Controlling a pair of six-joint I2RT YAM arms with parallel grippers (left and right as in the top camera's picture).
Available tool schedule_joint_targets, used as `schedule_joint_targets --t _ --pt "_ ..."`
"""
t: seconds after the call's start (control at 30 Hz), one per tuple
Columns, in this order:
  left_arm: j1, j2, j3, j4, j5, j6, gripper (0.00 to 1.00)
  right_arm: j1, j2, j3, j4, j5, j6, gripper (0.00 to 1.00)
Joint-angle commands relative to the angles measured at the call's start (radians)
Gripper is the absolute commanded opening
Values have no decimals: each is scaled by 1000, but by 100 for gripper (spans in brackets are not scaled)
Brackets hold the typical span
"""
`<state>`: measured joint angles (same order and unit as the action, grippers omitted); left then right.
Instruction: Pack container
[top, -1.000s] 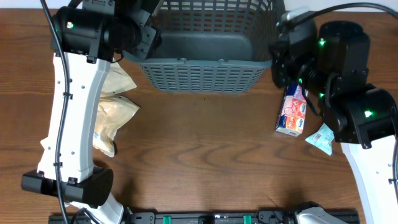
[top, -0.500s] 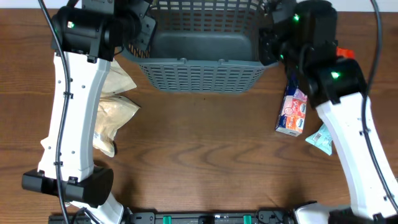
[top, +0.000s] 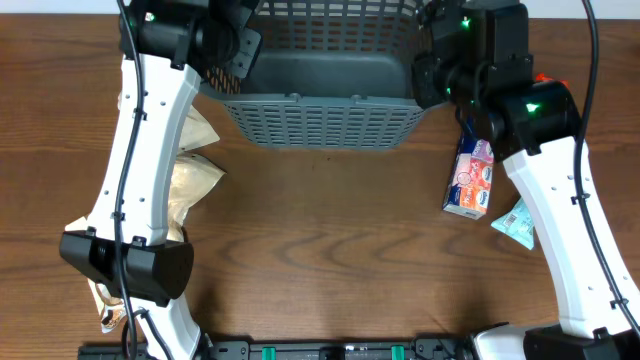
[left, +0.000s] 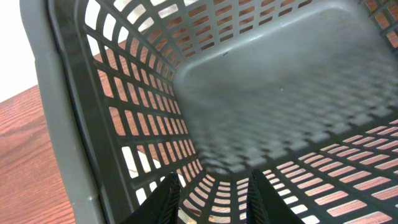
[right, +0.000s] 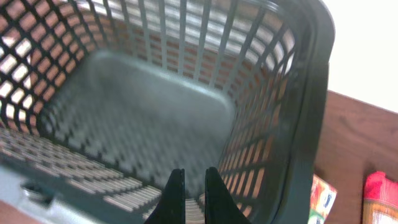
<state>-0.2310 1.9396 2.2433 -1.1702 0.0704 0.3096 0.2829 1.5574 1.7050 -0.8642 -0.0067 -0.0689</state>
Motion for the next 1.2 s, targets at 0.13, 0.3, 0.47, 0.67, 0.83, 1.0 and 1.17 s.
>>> schedule_joint_targets --t 0.13,0.3,0.47,0.67,0.83,1.0,1.17 --pt "3 2 -3 -34 -12 -19 25 -10 67 21 -77 7 13 1" --pt "3 2 -3 -76 -12 -19 24 -10 93 21 -87 7 12 1" --pt "3 2 -3 -139 -12 -20 24 -10 97 21 -94 7 12 1" --pt "3 2 -3 -179 -11 -43 24 -10 97 21 -100 7 12 1" --pt "3 2 -3 -204 -11 -50 24 -10 97 21 -101 7 12 1" --pt "3 2 -3 -229 -11 -61 24 -14 97 21 -102 7 12 1" --pt "3 2 -3 -251 -11 -88 24 -19 97 21 -119 7 12 1"
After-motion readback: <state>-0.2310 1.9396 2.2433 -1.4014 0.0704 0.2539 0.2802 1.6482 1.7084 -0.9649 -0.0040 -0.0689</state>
